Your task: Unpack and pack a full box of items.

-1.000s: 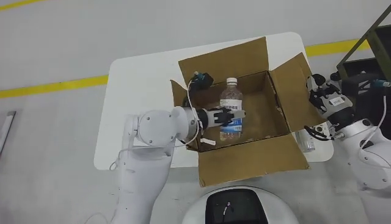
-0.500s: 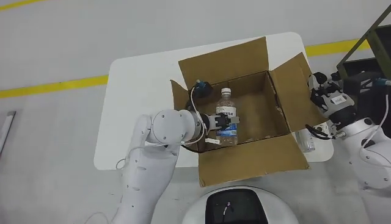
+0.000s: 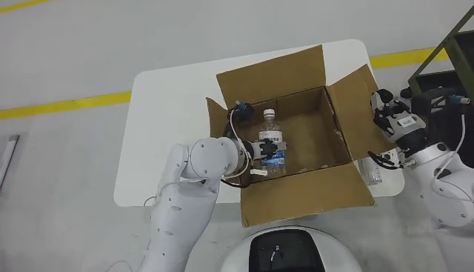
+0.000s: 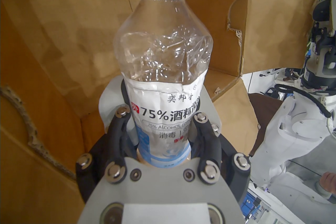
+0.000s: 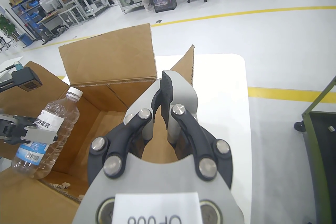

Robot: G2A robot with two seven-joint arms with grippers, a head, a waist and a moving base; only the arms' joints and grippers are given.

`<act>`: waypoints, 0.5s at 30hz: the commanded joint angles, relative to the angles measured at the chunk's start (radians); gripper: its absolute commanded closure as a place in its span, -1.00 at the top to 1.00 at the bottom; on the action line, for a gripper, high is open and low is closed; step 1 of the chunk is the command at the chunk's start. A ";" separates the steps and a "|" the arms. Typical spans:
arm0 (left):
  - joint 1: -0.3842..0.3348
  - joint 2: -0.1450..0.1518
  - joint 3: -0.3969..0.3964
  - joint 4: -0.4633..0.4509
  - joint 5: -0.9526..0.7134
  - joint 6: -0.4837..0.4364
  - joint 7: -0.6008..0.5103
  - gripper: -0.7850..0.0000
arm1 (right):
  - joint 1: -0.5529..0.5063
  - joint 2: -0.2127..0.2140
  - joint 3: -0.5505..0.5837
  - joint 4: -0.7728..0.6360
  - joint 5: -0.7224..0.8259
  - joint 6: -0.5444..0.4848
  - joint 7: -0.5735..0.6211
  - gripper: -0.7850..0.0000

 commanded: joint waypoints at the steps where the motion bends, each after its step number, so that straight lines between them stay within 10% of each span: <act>1: -0.006 0.005 0.011 -0.003 0.061 0.012 -0.015 -1.00 | -0.001 0.000 -0.002 0.002 -0.003 0.002 -0.001 -1.00; 15: -0.065 -0.004 0.092 0.137 0.097 0.062 0.008 -1.00 | 0.010 0.002 -0.021 0.005 -0.019 0.010 0.004 -1.00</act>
